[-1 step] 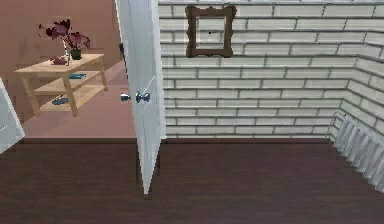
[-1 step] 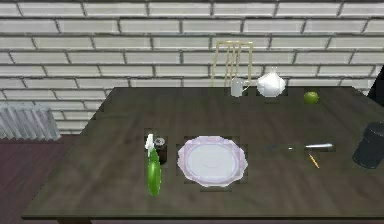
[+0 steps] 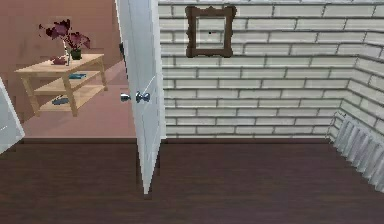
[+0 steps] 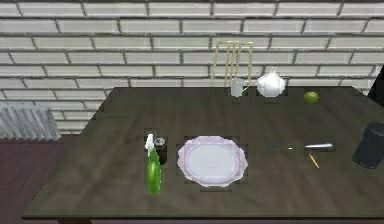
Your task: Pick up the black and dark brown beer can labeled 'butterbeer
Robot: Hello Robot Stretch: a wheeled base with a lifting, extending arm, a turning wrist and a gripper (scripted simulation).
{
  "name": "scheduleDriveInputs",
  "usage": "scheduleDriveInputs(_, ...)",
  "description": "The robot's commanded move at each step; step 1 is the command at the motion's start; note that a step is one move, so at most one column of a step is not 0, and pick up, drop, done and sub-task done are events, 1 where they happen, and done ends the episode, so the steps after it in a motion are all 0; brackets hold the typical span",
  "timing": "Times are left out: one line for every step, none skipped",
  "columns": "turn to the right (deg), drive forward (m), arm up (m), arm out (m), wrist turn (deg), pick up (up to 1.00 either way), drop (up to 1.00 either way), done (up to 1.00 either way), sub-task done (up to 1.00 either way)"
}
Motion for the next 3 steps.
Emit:
scheduleDriveInputs(0.0,0.0,0.38,0.0,0.0,0.0,0.0,0.0,0.0)
scheduleDriveInputs(0.0,0.0,0.0,0.34,0.0,0.0,0.0,0.0,0.0)
scheduleDriveInputs(0.0,0.0,0.0,0.0,45.0,0.0,0.0,0.0,0.0)
